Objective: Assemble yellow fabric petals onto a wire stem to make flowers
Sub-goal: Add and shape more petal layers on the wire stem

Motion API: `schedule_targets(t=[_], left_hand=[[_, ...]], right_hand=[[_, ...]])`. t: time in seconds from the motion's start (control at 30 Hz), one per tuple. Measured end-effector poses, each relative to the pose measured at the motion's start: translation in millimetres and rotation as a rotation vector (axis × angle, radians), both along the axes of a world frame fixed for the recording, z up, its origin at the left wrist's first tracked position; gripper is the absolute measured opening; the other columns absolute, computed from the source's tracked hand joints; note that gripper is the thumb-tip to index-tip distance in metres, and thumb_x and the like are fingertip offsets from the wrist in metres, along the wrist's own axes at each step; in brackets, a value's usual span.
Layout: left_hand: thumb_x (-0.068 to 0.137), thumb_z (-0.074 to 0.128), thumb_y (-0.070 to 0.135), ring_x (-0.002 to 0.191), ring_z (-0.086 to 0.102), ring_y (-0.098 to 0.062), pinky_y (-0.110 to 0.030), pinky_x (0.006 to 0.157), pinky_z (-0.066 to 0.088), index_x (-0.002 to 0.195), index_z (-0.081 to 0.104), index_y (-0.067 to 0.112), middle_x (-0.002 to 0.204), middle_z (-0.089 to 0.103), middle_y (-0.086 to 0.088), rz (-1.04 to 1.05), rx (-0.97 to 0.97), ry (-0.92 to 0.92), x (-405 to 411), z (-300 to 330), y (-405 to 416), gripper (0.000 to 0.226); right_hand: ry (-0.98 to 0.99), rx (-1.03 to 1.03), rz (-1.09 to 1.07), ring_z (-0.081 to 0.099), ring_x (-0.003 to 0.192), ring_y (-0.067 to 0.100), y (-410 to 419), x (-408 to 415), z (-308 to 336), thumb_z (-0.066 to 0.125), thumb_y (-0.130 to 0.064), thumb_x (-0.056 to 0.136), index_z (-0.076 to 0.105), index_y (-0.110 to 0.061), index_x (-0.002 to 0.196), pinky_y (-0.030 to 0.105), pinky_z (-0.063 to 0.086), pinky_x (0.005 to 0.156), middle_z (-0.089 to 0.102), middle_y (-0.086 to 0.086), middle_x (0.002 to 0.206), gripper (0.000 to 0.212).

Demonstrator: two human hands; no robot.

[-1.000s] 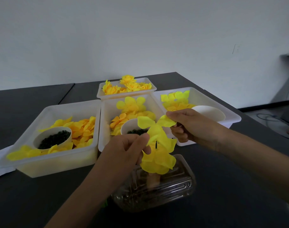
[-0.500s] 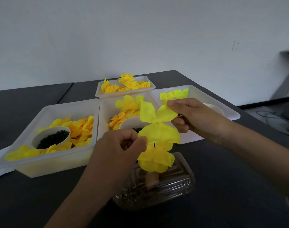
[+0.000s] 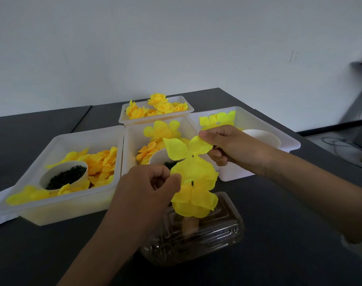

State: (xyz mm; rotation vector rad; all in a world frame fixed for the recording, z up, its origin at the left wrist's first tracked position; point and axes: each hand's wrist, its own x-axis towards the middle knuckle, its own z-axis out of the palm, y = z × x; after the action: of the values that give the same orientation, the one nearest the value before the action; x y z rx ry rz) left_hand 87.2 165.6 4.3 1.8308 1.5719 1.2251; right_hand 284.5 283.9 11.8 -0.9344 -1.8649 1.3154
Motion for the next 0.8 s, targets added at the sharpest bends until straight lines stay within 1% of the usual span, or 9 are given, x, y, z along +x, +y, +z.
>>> schedule_targets(t=[0.13, 0.23, 0.3, 0.4, 0.47, 0.53, 0.63, 0.73, 0.8], left_hand=[[0.082, 0.061, 0.034, 0.039, 0.037, -0.005, -0.014, 0.045, 0.035, 0.054, 0.063, 0.02, 0.041, 0.043, 0.006, -0.009, -0.009, -0.021, 0.8, 0.6, 1.4, 0.031], [0.085, 0.063, 0.032, 0.042, 0.039, -0.005, -0.014, 0.046, 0.035, 0.054, 0.064, 0.022, 0.046, 0.051, -0.004, -0.001, -0.008, -0.004, 0.2, -0.9, 3.0, 0.032], [0.086, 0.064, 0.031, 0.042, 0.041, -0.005, -0.013, 0.047, 0.035, 0.055, 0.064, 0.022, 0.047, 0.053, -0.004, 0.005, -0.011, 0.005, 0.4, -2.1, 3.6, 0.032], [0.085, 0.064, 0.03, 0.04, 0.04, -0.004, -0.011, 0.046, 0.035, 0.057, 0.065, 0.019, 0.039, 0.043, 0.008, 0.009, -0.009, 0.014, 1.9, -3.0, 3.6, 0.031], [0.085, 0.063, 0.03, 0.04, 0.04, -0.005, -0.012, 0.048, 0.035, 0.058, 0.065, 0.017, 0.038, 0.04, 0.01, 0.012, -0.002, 0.027, 2.2, -3.7, 3.9, 0.03], [0.084, 0.063, 0.03, 0.041, 0.041, -0.005, -0.012, 0.048, 0.035, 0.059, 0.065, 0.015, 0.037, 0.04, 0.011, 0.014, 0.005, 0.056, 1.7, -5.3, 3.9, 0.03], [0.082, 0.061, 0.036, 0.043, 0.043, -0.005, -0.013, 0.049, 0.036, 0.058, 0.063, 0.017, 0.041, 0.044, 0.009, 0.025, 0.015, 0.111, 0.5, -9.2, 1.4, 0.031], [0.077, 0.054, 0.047, 0.049, 0.047, -0.011, -0.016, 0.048, 0.036, 0.059, 0.061, 0.017, 0.053, 0.055, 0.001, 0.055, 0.039, 0.223, 0.9, -12.5, -3.1, 0.036], [0.076, 0.05, 0.052, 0.054, 0.052, -0.014, -0.024, 0.052, 0.041, 0.06, 0.06, 0.019, 0.057, 0.058, 0.0, 0.08, 0.041, 0.295, 2.6, -14.2, -6.4, 0.037]], right_hand=[[-0.024, -0.001, 0.002, 0.027, 0.049, 0.016, 4.0, 0.7, -2.5, 0.048, -0.034, 0.099, 0.044, -0.013, 0.064, 0.024, 0.026, 0.049, 0.032, 0.001, 0.056, 0.041], [-0.058, -0.003, 0.004, 0.028, 0.047, 0.014, 5.3, 0.6, -5.5, 0.047, -0.032, 0.1, 0.045, -0.002, 0.071, 0.023, 0.027, 0.048, 0.032, 0.003, 0.056, 0.042], [-0.073, -0.01, 0.007, 0.029, 0.045, 0.013, 5.7, 0.5, -7.7, 0.047, -0.031, 0.101, 0.046, 0.0, 0.072, 0.024, 0.027, 0.048, 0.032, 0.003, 0.055, 0.043], [-0.09, -0.019, 0.018, 0.03, 0.045, 0.012, 6.2, 0.5, -11.8, 0.046, -0.03, 0.101, 0.043, -0.007, 0.066, 0.026, 0.026, 0.049, 0.034, 0.001, 0.053, 0.043], [-0.105, -0.022, 0.02, 0.031, 0.044, 0.012, 6.4, -0.5, -14.6, 0.046, -0.029, 0.101, 0.043, -0.012, 0.062, 0.028, 0.026, 0.051, 0.036, 0.0, 0.052, 0.043], [-0.125, -0.018, 0.013, 0.031, 0.044, 0.012, 5.7, -1.5, -16.9, 0.046, -0.028, 0.101, 0.043, -0.011, 0.061, 0.027, 0.026, 0.051, 0.037, 0.0, 0.052, 0.044], [-0.161, -0.003, 0.005, 0.031, 0.045, 0.013, 3.4, -2.0, -18.9, 0.046, -0.03, 0.101, 0.043, -0.009, 0.063, 0.027, 0.027, 0.05, 0.036, 0.001, 0.052, 0.044], [-0.197, 0.024, -0.007, 0.031, 0.045, 0.015, 2.7, -3.6, -19.7, 0.046, -0.029, 0.101, 0.042, -0.009, 0.062, 0.029, 0.028, 0.052, 0.038, 0.0, 0.051, 0.044], [-0.22, 0.044, -0.001, 0.032, 0.044, 0.013, 3.7, -6.2, -21.8, 0.046, -0.026, 0.101, 0.04, -0.01, 0.06, 0.029, 0.029, 0.052, 0.037, 0.004, 0.052, 0.044]])
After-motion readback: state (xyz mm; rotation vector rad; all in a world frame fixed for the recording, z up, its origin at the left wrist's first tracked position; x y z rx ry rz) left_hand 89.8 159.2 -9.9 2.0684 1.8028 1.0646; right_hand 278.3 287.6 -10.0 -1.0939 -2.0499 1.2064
